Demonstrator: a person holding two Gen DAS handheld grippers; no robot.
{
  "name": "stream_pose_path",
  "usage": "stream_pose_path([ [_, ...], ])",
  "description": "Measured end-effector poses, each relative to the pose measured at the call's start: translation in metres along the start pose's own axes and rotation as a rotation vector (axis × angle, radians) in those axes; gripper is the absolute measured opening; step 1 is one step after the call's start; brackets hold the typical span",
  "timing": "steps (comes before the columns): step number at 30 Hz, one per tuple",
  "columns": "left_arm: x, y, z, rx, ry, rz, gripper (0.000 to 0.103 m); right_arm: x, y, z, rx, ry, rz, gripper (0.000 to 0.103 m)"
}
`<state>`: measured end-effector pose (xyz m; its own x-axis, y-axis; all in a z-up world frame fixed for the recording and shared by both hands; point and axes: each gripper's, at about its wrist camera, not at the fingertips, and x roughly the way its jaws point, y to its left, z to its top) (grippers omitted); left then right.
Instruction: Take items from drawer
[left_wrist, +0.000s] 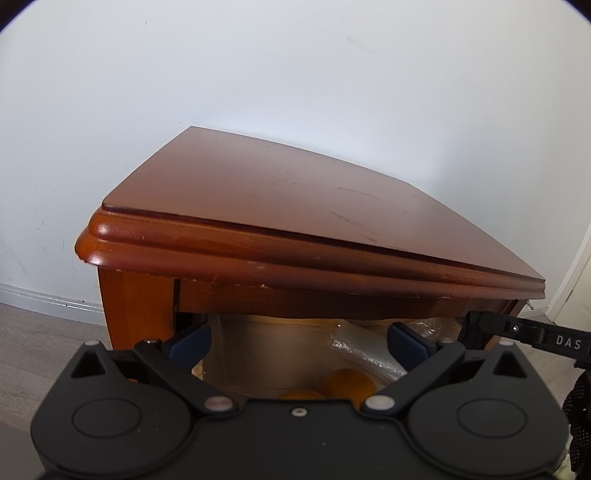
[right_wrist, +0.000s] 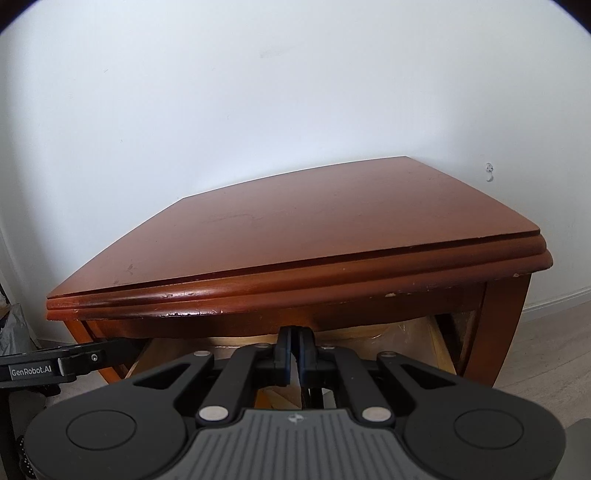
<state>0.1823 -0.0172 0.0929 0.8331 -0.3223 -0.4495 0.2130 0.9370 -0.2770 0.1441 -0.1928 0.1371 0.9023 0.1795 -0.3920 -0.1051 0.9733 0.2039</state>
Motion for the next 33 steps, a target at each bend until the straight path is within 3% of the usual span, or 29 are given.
stream_pose_path([
  [33,0.008,-0.002,0.009,0.008,0.009,-0.016,0.103,-0.003,0.019,0.002,-0.049,-0.039,0.063,0.005],
])
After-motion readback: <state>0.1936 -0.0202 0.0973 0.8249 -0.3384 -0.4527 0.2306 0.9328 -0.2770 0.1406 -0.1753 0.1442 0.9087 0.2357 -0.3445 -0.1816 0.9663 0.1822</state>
